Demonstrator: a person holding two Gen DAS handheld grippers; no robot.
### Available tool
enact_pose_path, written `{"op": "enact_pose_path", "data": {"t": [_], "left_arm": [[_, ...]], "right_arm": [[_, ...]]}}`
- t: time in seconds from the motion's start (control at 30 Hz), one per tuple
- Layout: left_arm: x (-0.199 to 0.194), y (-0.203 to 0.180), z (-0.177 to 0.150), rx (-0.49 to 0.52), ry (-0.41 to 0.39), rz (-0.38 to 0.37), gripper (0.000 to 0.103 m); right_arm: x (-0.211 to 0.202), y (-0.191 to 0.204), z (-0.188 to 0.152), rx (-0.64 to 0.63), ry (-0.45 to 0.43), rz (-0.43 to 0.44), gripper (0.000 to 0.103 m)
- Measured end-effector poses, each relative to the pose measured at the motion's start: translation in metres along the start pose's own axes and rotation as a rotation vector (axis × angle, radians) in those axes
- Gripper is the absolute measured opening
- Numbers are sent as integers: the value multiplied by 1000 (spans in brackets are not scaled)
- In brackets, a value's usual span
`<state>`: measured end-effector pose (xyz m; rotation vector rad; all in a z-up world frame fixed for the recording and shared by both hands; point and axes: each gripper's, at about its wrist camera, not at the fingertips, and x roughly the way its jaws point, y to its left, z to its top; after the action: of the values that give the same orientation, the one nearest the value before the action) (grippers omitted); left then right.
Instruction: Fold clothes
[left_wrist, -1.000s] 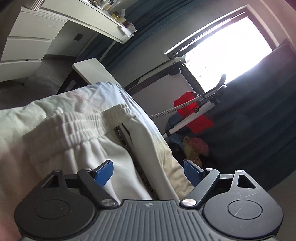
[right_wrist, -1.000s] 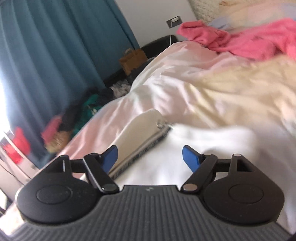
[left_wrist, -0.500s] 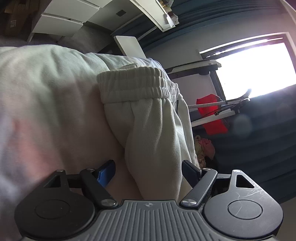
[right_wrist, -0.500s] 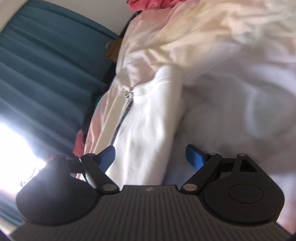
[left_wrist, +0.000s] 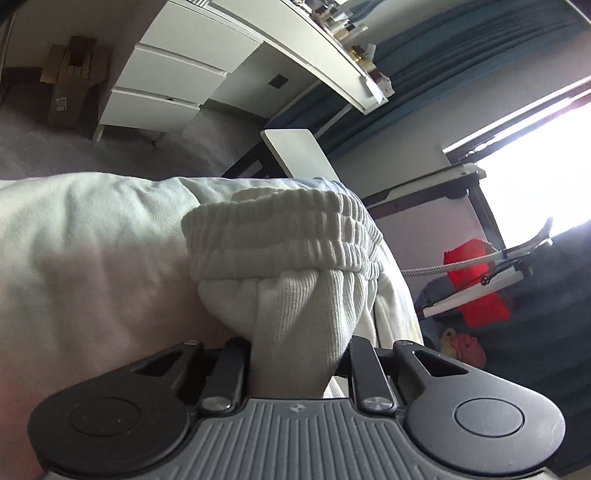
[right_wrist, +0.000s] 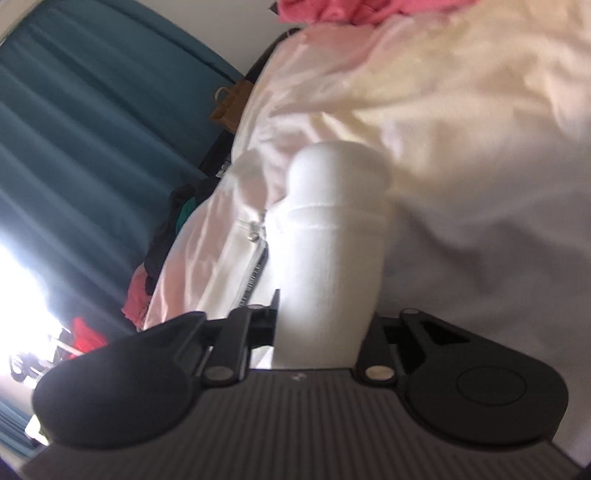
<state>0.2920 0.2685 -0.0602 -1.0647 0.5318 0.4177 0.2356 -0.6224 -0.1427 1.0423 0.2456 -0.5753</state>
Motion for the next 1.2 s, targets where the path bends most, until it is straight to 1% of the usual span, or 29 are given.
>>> {"op": "enact_pose_path", "data": {"t": [0.03,0.13,0.2,0.3,0.37,0.43,0.53,0.6,0.67,0.73,0.83,0.93,0.97,1.0,1.07,1.1,1.13,1.2], "left_arm": [[-9,-2,4,-8,-2,-3,16],[-43,-5,14,26,-25,-18,16],[-69,-7,27,44,-47,-18,16],[-113,5,46,58,-63,-1,16],[-145,24,59,56,-55,9,16],[-177,49,69,37,-48,0,16],[-217,81,78,73,-50,7,16],[-236,103,81,95,-41,21,16],[-241,124,77,127,-2,55,16],[-240,143,68,176,33,96,17],[-233,166,54,203,53,124,20],[-227,186,46,188,68,113,24],[-226,192,44,175,75,104,25],[-225,197,42,166,81,96,27],[-228,202,40,189,96,94,37],[-230,203,39,208,103,94,47],[-232,201,36,238,115,90,61],[-240,193,29,325,140,91,72]], "right_arm": [[-10,2,1,-1,0,11,15],[-37,15,9,-33,8,24,14],[-58,22,10,-49,16,37,14],[-91,26,9,-37,36,50,13],[-113,22,7,-8,53,60,13],[-132,15,3,10,71,64,13],[-161,0,-6,46,104,76,13],[-175,-9,-11,35,117,85,13],[-187,-17,-16,9,122,90,13],[-187,-30,-20,74,146,83,13],[-187,-45,-26,153,169,75,13],[-184,-49,-31,108,170,46,13],[-181,-54,-31,122,178,37,13],[-178,-59,-32,135,188,25,13],[-172,-66,-34,149,206,-2,13],[-171,-69,-35,150,215,-17,14],[-169,-73,-36,165,221,-23,14],[-167,-79,-38,193,227,-28,14]]}}
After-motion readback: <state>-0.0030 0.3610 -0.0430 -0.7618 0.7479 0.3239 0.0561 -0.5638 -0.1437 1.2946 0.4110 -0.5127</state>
